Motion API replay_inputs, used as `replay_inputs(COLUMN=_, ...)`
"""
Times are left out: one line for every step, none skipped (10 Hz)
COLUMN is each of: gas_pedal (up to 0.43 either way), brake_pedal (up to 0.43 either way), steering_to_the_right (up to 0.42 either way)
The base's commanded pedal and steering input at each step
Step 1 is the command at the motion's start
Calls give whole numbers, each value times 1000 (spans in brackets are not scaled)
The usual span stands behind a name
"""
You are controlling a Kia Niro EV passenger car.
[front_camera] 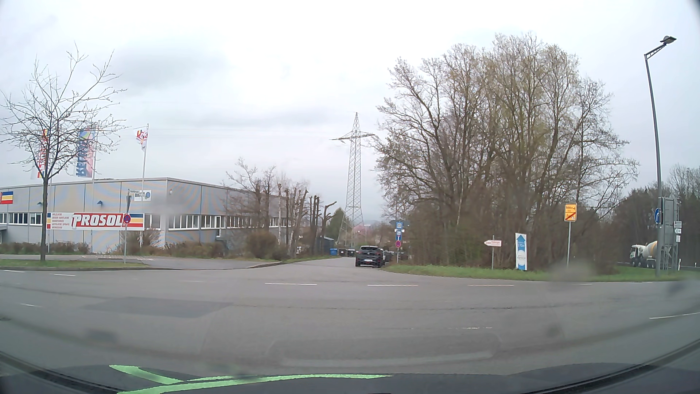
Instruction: Follow the waypoints while adhering to traffic rules and regulations
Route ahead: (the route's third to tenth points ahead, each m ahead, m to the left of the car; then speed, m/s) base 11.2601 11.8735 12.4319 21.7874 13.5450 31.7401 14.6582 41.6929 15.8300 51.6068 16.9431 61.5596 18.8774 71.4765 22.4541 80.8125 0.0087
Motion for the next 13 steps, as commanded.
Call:
replay_inputs(gas_pedal=0, brake_pedal=305, steering_to_the_right=-8)
replay_inputs(gas_pedal=0, brake_pedal=305, steering_to_the_right=-8)
replay_inputs(gas_pedal=0, brake_pedal=305, steering_to_the_right=-7)
replay_inputs(gas_pedal=0, brake_pedal=305, steering_to_the_right=-7)
replay_inputs(gas_pedal=0, brake_pedal=305, steering_to_the_right=-8)
replay_inputs(gas_pedal=0, brake_pedal=305, steering_to_the_right=-7)
replay_inputs(gas_pedal=0, brake_pedal=305, steering_to_the_right=-8)
replay_inputs(gas_pedal=0, brake_pedal=305, steering_to_the_right=-8)
replay_inputs(gas_pedal=0, brake_pedal=311, steering_to_the_right=-8)
replay_inputs(gas_pedal=0, brake_pedal=305, steering_to_the_right=-8)
replay_inputs(gas_pedal=0, brake_pedal=305, steering_to_the_right=-8)
replay_inputs(gas_pedal=0, brake_pedal=305, steering_to_the_right=-8)
replay_inputs(gas_pedal=0, brake_pedal=305, steering_to_the_right=-8)
